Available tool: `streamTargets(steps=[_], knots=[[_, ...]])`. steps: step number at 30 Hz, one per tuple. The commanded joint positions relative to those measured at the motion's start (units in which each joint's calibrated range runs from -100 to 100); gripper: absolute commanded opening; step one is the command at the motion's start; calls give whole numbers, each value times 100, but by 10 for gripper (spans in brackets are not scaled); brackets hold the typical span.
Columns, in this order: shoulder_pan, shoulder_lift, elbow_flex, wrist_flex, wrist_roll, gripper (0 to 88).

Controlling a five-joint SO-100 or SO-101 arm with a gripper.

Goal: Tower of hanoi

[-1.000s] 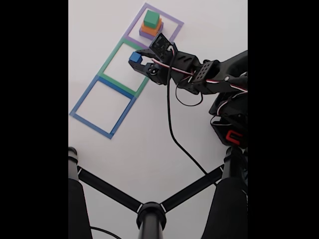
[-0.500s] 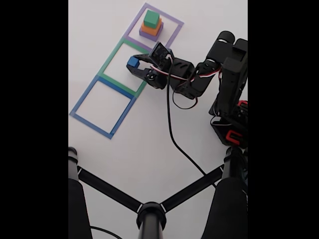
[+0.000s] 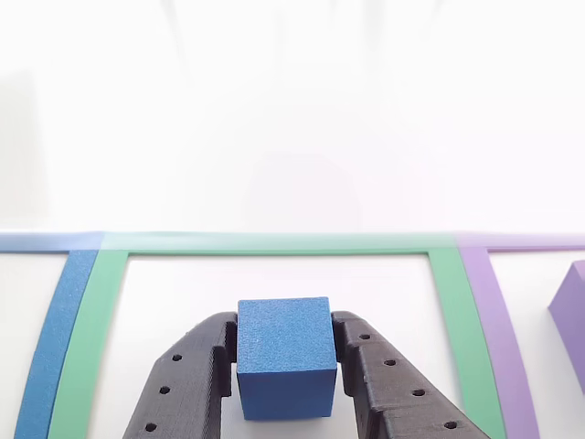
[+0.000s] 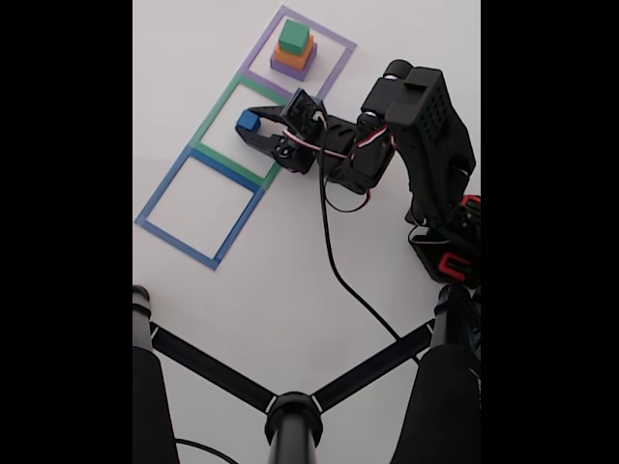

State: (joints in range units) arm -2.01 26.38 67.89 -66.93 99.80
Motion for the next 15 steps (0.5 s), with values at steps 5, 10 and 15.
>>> streamTargets(steps=[5, 10, 15], knots=[[105, -66, -78, -142, 20, 169], [128, -403, 4, -45, 20, 201], [182, -1661, 340, 959, 20, 197]])
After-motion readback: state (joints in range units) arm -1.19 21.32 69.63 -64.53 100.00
